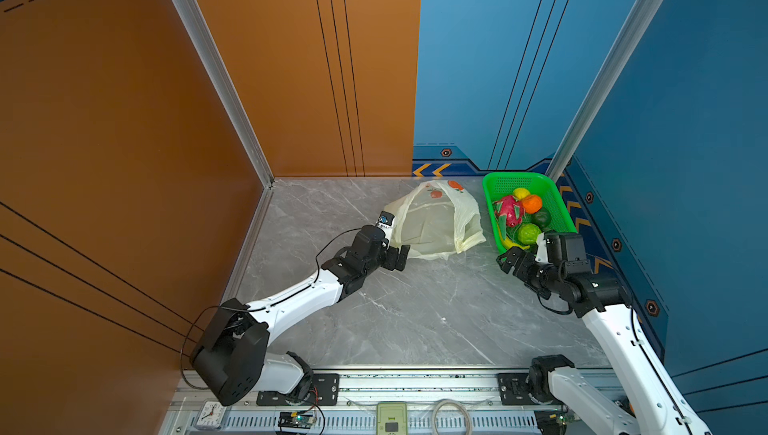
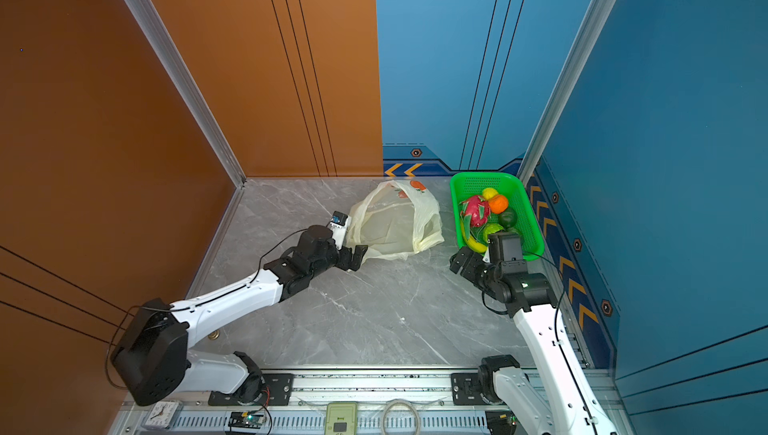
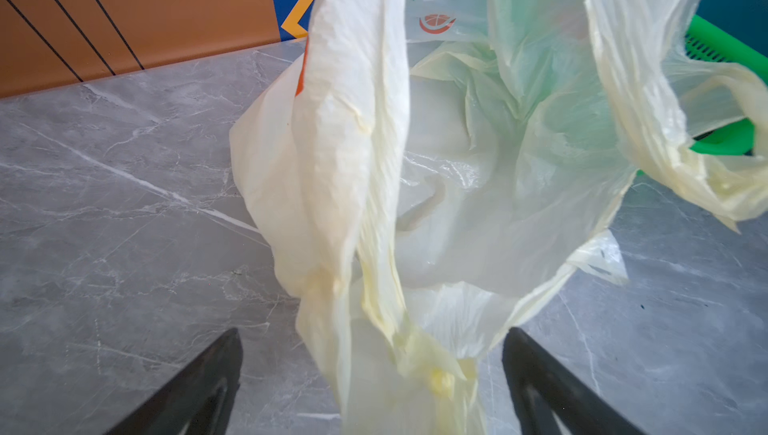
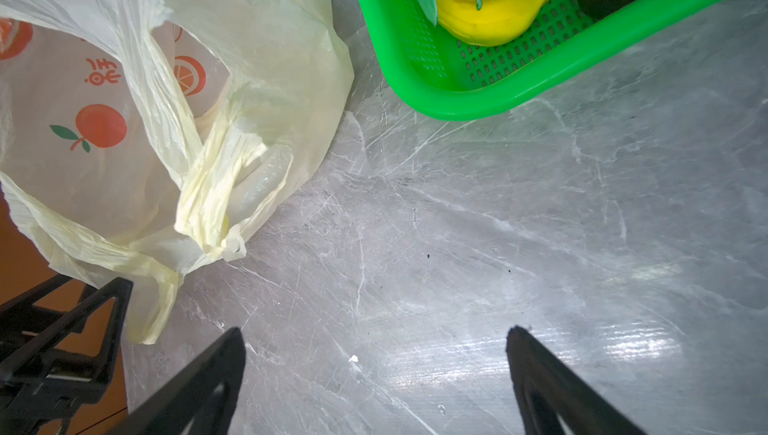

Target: Untie the knot of the plastic bag and take out the fruit

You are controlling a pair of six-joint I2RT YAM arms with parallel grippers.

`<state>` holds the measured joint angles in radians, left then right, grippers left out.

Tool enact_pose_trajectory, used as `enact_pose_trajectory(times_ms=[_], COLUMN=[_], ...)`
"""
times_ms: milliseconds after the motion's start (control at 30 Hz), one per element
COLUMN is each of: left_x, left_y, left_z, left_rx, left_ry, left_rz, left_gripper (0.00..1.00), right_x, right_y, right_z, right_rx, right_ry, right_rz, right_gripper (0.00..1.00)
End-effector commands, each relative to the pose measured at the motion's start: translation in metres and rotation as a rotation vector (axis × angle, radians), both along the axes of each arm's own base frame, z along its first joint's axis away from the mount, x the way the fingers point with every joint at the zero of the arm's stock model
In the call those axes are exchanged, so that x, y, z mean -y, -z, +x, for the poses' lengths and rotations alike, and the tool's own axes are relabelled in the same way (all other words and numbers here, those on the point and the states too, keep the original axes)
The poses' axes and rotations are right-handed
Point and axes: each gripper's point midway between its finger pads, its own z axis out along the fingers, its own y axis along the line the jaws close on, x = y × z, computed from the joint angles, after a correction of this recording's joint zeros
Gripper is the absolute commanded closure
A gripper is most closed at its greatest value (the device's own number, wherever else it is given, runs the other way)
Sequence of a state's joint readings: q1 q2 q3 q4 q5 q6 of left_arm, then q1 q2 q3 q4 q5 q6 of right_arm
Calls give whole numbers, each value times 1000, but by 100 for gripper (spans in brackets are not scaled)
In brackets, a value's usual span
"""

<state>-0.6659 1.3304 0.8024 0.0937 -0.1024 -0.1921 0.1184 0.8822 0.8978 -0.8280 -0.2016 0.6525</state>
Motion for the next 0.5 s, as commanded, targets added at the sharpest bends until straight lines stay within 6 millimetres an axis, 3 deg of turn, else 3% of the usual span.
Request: enact_pose_trajectory(times_ms=[0,267,467], left_x=[-8,-73,-127], left_y=[3,3,8], left_z=[-26,-59,-63], left_rx=[-27,14,73], left_ry=[13,-129,-281], left_rz=[12,78,146], left_gripper=[2,2,2], right_x=[7,16,17], right_y=[6,14,25], right_z=[8,35,67], right_rx=[33,136,223], right_ry=[-46,-155,-220], right_rz=[-99,-286,-386], right_gripper=[0,0,0])
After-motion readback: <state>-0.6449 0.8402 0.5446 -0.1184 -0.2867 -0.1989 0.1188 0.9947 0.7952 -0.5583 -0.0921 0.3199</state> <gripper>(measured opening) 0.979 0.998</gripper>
